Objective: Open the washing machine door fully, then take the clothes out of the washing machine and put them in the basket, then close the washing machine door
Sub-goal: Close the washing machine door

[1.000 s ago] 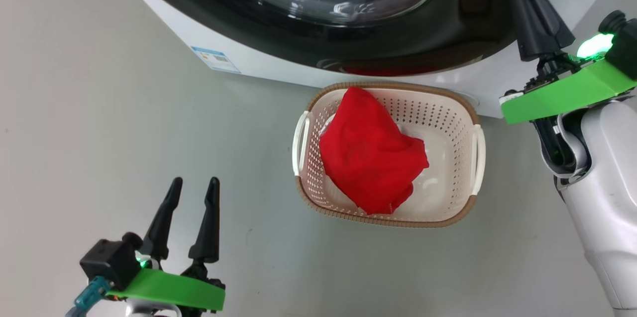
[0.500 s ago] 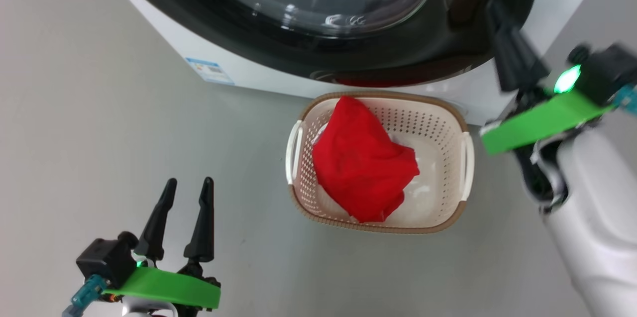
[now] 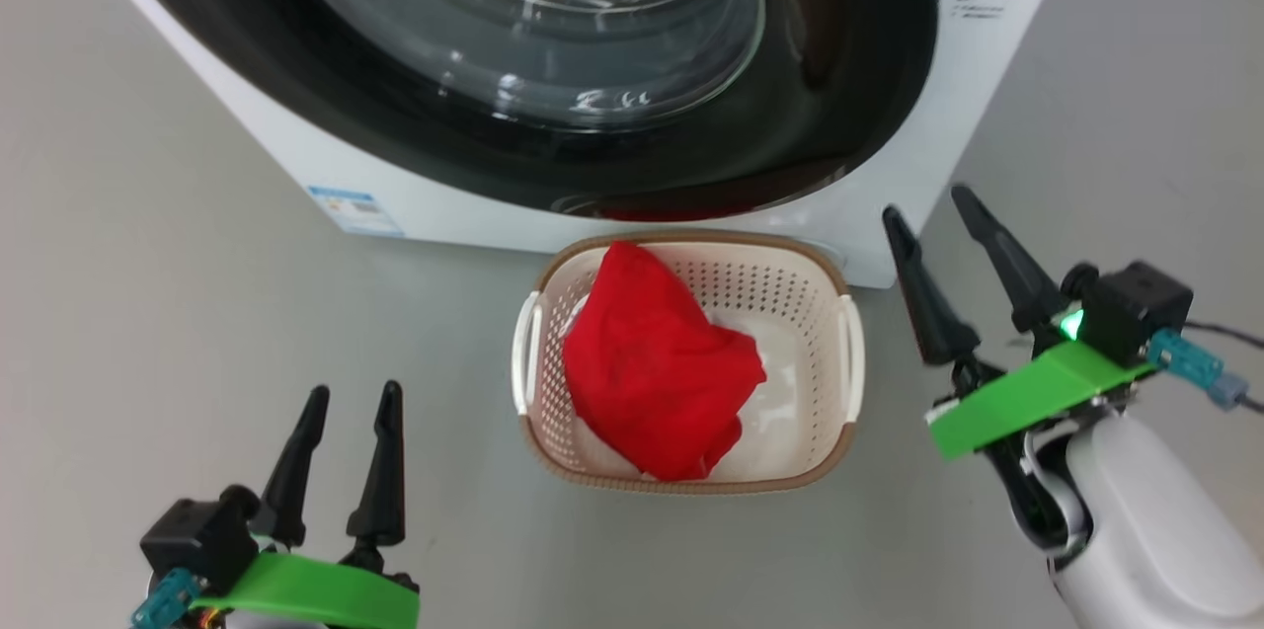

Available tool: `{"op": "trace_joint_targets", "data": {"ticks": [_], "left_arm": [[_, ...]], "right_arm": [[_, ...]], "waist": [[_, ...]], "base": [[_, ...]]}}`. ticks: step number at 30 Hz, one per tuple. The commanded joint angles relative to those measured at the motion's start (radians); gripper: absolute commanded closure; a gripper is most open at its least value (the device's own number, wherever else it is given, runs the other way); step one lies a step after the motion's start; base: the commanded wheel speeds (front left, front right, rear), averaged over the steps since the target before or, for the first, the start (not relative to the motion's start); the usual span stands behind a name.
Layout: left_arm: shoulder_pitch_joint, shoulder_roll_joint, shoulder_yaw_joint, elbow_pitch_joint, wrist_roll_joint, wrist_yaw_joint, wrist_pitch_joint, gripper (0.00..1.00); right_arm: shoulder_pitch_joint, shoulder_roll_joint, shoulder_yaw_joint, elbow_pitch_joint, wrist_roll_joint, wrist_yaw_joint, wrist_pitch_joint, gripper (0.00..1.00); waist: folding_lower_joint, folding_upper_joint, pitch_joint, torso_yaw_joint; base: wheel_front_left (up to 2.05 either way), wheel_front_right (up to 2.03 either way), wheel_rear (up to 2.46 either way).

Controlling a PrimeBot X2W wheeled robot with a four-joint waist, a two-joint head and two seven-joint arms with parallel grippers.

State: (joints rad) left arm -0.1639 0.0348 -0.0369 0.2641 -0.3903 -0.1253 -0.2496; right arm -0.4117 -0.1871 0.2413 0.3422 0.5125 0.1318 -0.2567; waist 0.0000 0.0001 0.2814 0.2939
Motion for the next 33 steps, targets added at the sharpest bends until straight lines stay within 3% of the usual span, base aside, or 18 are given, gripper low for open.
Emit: {"op": "trace_joint_targets", "data": {"ticks": [1,33], "left_arm": [[0.018,0.015,0.043,-0.022,0.014,-0.005,-0.012,0.0],[0.143,0.034,0.066,-0.084,0.048,-0.005,-0.012,0.0]], "right_arm": [[0.033,0.008,0.015,-0.031,0.012,-0.001,-0.005,0.0],[0.362,0.031,-0.114,-0.08,-0.003,-0.001,-0.005,0.0]], "waist": [[0.0,-0.0001,-0.038,-0.036],[0.0,-0.0001,-0.197,-0.2]], "base": [[0.0,0.0,0.0],[0.0,0.0,0.0]]}}
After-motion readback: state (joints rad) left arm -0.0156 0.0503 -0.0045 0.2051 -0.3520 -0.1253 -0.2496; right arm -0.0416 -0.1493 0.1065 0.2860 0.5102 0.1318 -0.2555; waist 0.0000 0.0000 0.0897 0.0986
